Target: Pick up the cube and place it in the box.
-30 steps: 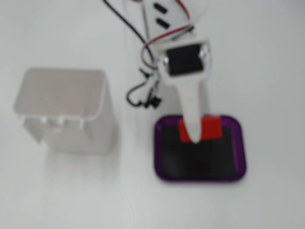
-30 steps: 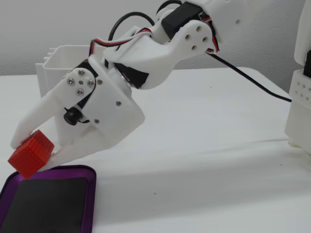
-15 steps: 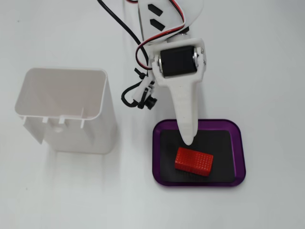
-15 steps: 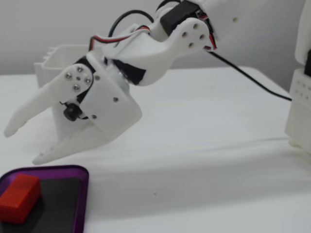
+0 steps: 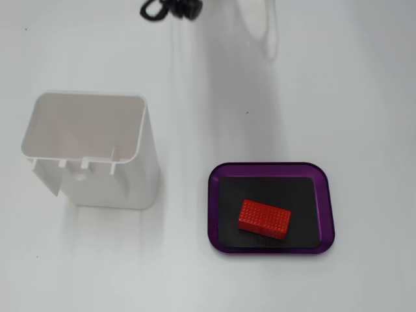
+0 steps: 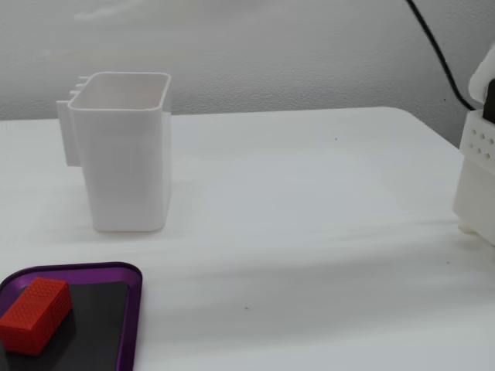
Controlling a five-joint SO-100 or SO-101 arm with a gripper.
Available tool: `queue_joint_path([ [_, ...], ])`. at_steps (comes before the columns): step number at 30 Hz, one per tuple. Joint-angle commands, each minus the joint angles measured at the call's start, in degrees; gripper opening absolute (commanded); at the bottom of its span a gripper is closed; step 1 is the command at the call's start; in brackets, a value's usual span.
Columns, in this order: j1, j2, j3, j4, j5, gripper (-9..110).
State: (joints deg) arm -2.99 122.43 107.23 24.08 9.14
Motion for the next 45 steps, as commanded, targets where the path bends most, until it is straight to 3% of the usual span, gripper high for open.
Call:
queue_joint_path([
  [1, -0.5, 14.5, 2.5, 14.9, -0.3, 14],
  [10, -0.4, 55.9, 27.0, 38.7, -0.4, 14],
  [15, -0.3, 77.8, 45.4, 46.3, -9.4, 14],
  [20, 2.0, 71.5, 48.3, 47.3, -9.8, 14],
  [39, 2.4, 73.6, 66.2, 47.4, -14.4, 14],
  [45, 2.4, 73.6, 67.2, 47.4, -8.9, -1],
])
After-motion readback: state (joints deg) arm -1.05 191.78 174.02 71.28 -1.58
